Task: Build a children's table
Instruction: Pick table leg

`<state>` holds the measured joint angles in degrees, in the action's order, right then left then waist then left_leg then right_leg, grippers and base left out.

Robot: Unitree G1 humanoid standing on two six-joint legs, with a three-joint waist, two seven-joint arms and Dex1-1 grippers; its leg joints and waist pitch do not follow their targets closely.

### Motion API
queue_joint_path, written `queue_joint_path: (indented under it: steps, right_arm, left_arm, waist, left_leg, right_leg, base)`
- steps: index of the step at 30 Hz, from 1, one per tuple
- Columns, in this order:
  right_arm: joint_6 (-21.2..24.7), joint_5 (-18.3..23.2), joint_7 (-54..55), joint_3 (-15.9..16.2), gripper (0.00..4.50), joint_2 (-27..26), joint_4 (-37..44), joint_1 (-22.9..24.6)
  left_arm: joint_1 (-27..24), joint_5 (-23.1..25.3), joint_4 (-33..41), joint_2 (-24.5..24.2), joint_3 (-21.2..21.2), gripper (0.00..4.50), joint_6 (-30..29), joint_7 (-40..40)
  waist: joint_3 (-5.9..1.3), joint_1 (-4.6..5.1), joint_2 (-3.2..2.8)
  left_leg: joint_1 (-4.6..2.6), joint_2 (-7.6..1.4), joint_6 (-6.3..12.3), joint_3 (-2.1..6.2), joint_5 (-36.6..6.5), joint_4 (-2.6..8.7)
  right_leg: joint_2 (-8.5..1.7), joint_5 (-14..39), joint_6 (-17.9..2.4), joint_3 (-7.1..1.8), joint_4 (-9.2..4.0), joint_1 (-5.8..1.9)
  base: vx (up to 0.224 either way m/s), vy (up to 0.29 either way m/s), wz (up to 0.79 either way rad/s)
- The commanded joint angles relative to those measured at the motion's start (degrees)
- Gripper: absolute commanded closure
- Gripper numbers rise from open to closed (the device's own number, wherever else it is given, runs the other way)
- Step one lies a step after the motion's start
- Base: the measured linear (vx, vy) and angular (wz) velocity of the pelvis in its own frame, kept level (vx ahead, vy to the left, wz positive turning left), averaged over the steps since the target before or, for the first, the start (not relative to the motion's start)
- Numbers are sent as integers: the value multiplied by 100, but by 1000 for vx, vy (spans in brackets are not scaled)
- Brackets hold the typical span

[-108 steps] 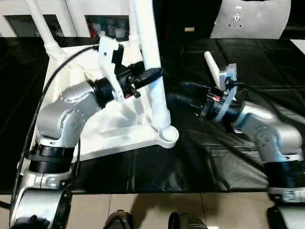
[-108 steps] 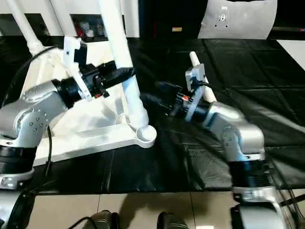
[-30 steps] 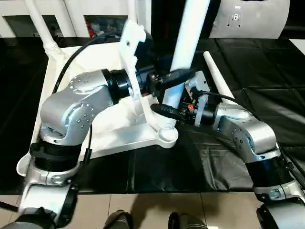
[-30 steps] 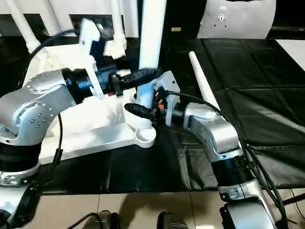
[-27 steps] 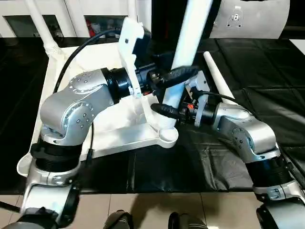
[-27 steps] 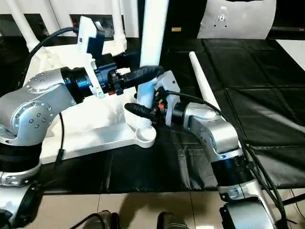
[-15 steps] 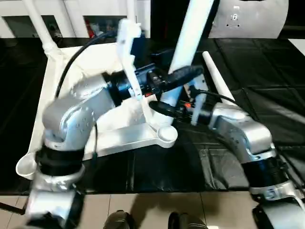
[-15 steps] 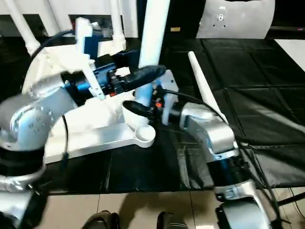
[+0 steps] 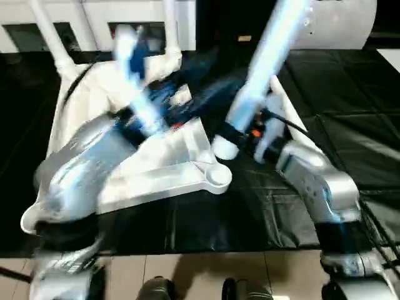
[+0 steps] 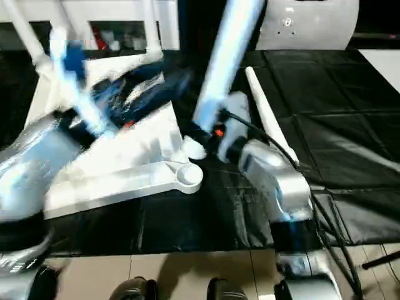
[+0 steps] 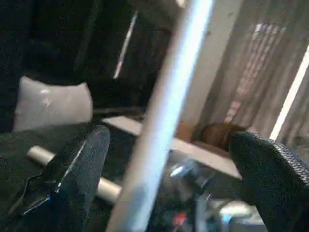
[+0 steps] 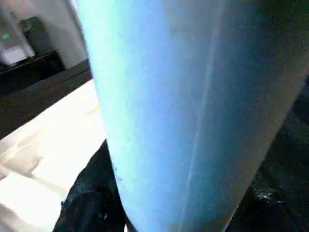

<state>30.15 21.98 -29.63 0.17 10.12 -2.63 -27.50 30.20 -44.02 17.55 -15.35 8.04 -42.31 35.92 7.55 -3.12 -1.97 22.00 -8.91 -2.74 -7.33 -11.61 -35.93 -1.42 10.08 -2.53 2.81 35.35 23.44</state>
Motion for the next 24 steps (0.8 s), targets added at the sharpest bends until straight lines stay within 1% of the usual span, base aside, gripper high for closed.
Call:
queue_joint_path:
  steps: [1, 2, 3, 4, 5, 6, 7, 8, 9, 10, 11, 12, 13, 14, 15, 16, 17, 18, 20, 21, 22, 23, 24]
  right_arm:
    - [-508, -123, 199, -98, 258, -96, 235, 78]
    - [-658, -212, 364, -142, 258, -116, 314, 173]
    - [-666, -221, 397, -151, 258, -115, 355, 205]
    - [-667, -222, 401, -152, 258, -115, 360, 209]
    - [-626, -226, 424, -156, 258, -103, 398, 245]
    - [-492, -248, 447, -130, 258, -62, 493, 306]
    - [-381, -216, 453, -131, 258, -52, 524, 316]
    - [399, 4, 500, -136, 258, 15, 741, 388]
    - [846, 111, 544, -105, 258, 60, 942, 462]
    - [823, 96, 533, -58, 258, 73, 1002, 496]
    - [733, 51, 530, -18, 258, 89, 1020, 518]
    - [671, 21, 529, 10, 258, 100, 1032, 534]
    - [530, -13, 476, 65, 258, 122, 1040, 566]
    - [424, -30, 396, 111, 258, 149, 1027, 584]
    - [296, -50, 278, 163, 258, 182, 1001, 598]
    - [276, -61, 255, 176, 258, 187, 993, 601]
    - [339, -57, 263, 171, 258, 187, 1025, 601]
    - [403, -65, 167, 208, 258, 266, 1058, 589]
    - [428, -53, 145, 209, 258, 282, 1067, 588]
    - [445, -15, 169, 126, 258, 282, 1110, 593]
    - [433, -9, 205, 92, 258, 268, 1119, 595]
    - [334, 26, 207, 38, 258, 233, 1143, 605]
    - [73, -17, 342, -38, 258, 141, 1148, 626]
  left_arm:
    - [-127, 163, 196, -201, 5, 0, -32, 11]
    - [-345, 511, 207, -471, -96, 0, 75, 39]
    - [-419, 628, 206, -552, -133, 0, 116, 44]
    - [-429, 644, 206, -563, -137, 0, 121, 45]
    - [-509, 804, 173, -672, -193, 0, 156, 33]
    - [-628, 1010, 160, -824, -291, 0, 271, 30]
    - [-655, 1049, 156, -856, -314, 0, 292, 38]
    - [-846, 1310, 138, -1082, -470, 0, 436, 93]
    - [-1050, 1526, 164, -1300, -627, 0, 609, 202]
    - [-1171, 1583, 206, -1425, -708, 0, 661, 312]
    - [-1234, 1624, 234, -1496, -761, 0, 707, 387]
    - [-1277, 1653, 252, -1545, -798, 0, 738, 439]
    - [-1391, 1775, 281, -1688, -927, 0, 848, 608]
    - [-1467, 1879, 269, -1810, -1051, 0, 933, 758]
    - [-1562, 2063, 208, -2003, -1266, 0, 1116, 1025]
    - [-1588, 2122, 173, -2062, -1336, 0, 1195, 1117]
    - [-1602, 2152, 148, -2100, -1379, 0, 1264, 1157]
    - [-1621, 2213, 86, -2184, -1493, 0, 1304, 1216]
    - [-1626, 2229, 73, -2197, -1516, 0, 1315, 1228]
    - [-1657, 2354, -28, -2248, -1685, 0, 1337, 1267]
    - [-1664, 2393, -58, -2256, -1731, 0, 1341, 1271]
    - [-1684, 2486, -137, -2227, -1816, 0, 1416, 1258]
    - [-1705, 2566, -234, -2185, -1892, 0, 1503, 1255]
  waist:
    - [-465, 17, -76]
    - [-455, 26, -79]
    - [-449, 43, -71]
    - [-429, 60, -77]
    - [-432, 67, -80]
    - [-421, 74, -79]
    - [-410, 82, -114]
    - [-396, 87, -101]
    - [-388, 91, -104]
    - [-373, 99, -120]
    - [-387, 114, -125]
    - [-373, 119, -107]
    - [-367, 119, -112]
    - [-350, 112, -97]
    - [-322, 121, -78]
    - [-311, 119, -90]
    - [-297, 129, -115]
    - [-298, 135, -138]
    - [-306, 137, -134]
    - [-309, 135, -155]
    - [-302, 143, -152]
    - [-308, 145, -152]
    - [-326, 142, -163]
  left_leg:
    - [-48, -322, 182, 37, -429, 422]
    - [-58, -320, 167, 37, -471, 428]
    - [-53, -325, 152, 49, -471, 443]
    - [-58, -318, 146, 43, -477, 449]
    - [-60, -318, 150, 49, -475, 452]
    - [-60, -315, 145, 47, -488, 453]
    - [-75, -321, 132, 55, -565, 465]
    - [-68, -318, 152, 74, -554, 479]
    - [-66, -316, 175, 88, -543, 494]
    - [-63, -321, 169, 88, -569, 500]
    - [-70, -328, 140, 73, -572, 495]
    - [-66, -334, 129, 77, -582, 504]
    - [-77, -326, 104, 63, -600, 497]
    - [-67, -332, 112, 71, -647, 511]
    - [-66, -328, 129, 63, -756, 528]
    - [-71, -332, 131, 67, -802, 533]
    - [-79, -331, 121, 64, -838, 538]
    - [-70, -329, 99, 66, -805, 535]
    - [-79, -329, 94, 66, -758, 532]
    - [-76, -329, 106, 66, -737, 528]
    - [-68, -327, 103, 64, -740, 533]
    - [-71, -328, 98, 64, -732, 530]
    - [-66, -332, 112, 64, -683, 525]
  right_leg:
    - [-582, 1022, -1195, -316, -399, -375]
    - [-575, 1091, -1172, -314, -407, -364]
    - [-570, 1136, -1119, -315, -398, -373]
    - [-558, 1195, -1070, -317, -411, -361]
    - [-559, 1210, -1054, -318, -420, -367]
    - [-563, 1217, -1057, -320, -416, -360]
    - [-560, 1268, -1060, -317, -418, -343]
    - [-540, 1242, -1049, -320, -436, -361]
    - [-538, 1165, -1039, -324, -419, -368]
    - [-551, 1177, -1021, -325, -421, -358]
    - [-569, 1164, -1010, -328, -427, -352]
    - [-576, 1172, -1024, -326, -435, -340]
    - [-578, 1181, -1078, -332, -437, -326]
    - [-589, 1249, -1065, -336, -446, -327]
    - [-593, 1425, -1016, -345, -464, -313]
    - [-601, 1522, -983, -349, -462, -309]
    - [-603, 1658, -949, -353, -478, -302]
    - [-605, 1665, -955, -356, -465, -314]
    - [-594, 1592, -967, -352, -466, -308]
    - [-594, 1504, -999, -353, -461, -310]
    - [-588, 1500, -997, -352, -458, -309]
    - [-595, 1495, -996, -352, -455, -313]
    - [-605, 1476, -998, -356, -458, -312]
  base:
    - [0, 0, 0]
    - [0, 0, 0]
    - [0, 0, 0]
    - [0, 0, 0]
    - [0, 0, 0]
    - [0, 0, 0]
    - [0, 0, 0]
    - [0, 0, 0]
    - [0, 0, 0]
    - [0, 0, 0]
    - [0, 0, 0]
    - [0, 0, 0]
    - [0, 0, 0]
    - [0, 0, 0]
    - [0, 0, 0]
    - [0, 0, 0]
    - [0, 0, 0]
    - [0, 0, 0]
    - [0, 0, 0]
    - [0, 0, 0]
    - [0, 0, 0]
    - [0, 0, 0]
    - [0, 0, 0]
